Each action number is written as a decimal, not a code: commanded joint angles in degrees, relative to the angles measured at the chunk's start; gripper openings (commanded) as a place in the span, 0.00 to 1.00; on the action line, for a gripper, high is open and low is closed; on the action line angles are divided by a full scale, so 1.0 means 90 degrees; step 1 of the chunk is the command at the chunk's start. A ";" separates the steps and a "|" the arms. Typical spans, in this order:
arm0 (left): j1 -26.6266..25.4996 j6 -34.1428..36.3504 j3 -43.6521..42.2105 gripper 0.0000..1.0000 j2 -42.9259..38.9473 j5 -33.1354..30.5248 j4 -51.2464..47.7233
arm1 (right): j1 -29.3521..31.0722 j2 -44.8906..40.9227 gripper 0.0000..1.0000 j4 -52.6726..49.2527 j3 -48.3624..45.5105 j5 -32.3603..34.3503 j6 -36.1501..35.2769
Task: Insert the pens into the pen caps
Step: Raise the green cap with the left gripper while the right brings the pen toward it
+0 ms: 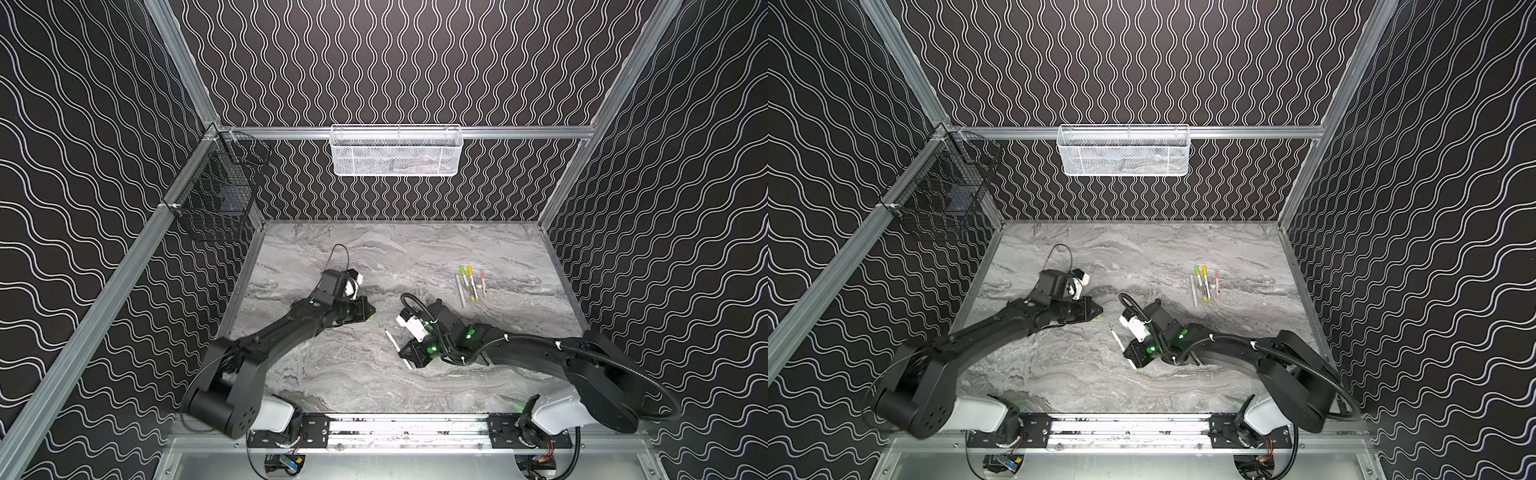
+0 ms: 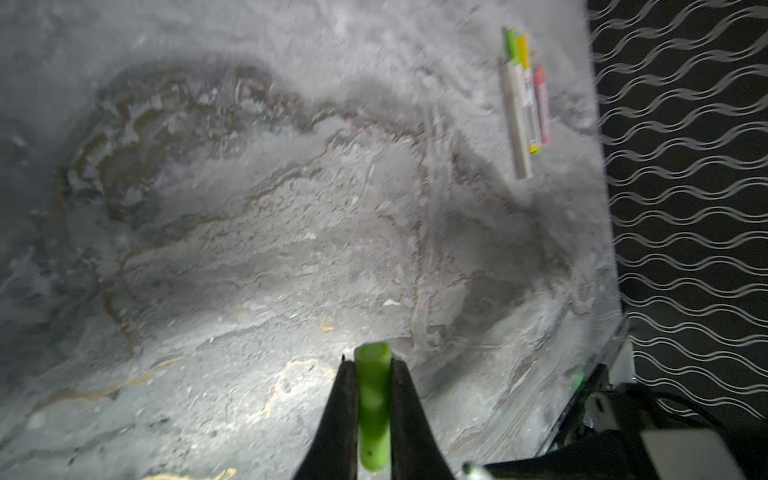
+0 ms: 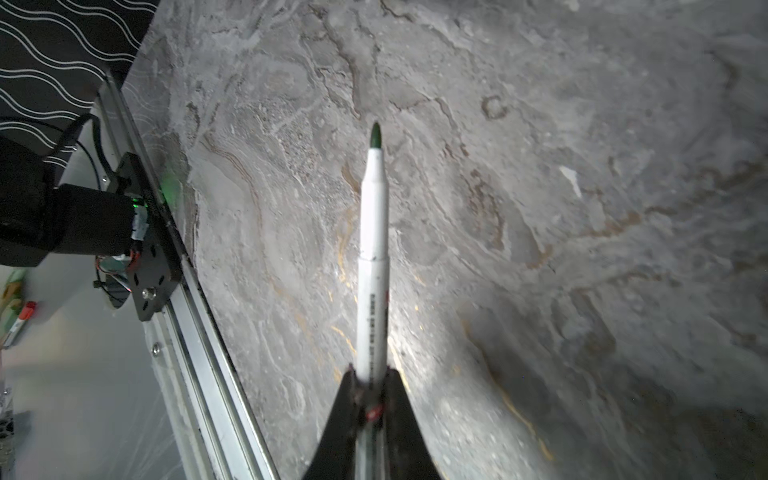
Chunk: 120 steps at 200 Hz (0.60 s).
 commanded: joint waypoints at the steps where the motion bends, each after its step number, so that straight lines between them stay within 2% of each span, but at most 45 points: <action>1: 0.0230 -0.0555 -0.0454 0.11 -0.0532 0.0395 0.1384 | 0.0083 0.0228 0.10 0.0691 0.0200 -0.0363 0.0146; 27: 0.0620 -0.0868 -0.0994 0.11 -0.1066 0.0822 0.2166 | 0.0168 0.0438 0.09 0.1116 0.0334 -0.0454 0.0253; 58: 0.0684 -0.1013 -0.1310 0.11 -0.1462 0.1098 0.2765 | 0.0214 0.0374 0.10 0.1689 0.0203 -0.0404 0.0449; 97: 0.0684 -0.1349 -0.1546 0.11 -0.1383 0.1642 0.3835 | 0.0216 0.0177 0.10 0.1980 0.0088 -0.0143 0.0518; 120: 0.0688 -0.1432 -0.1586 0.10 -0.1345 0.1753 0.4062 | 0.0215 0.0034 0.10 0.2101 0.0043 0.0066 0.0593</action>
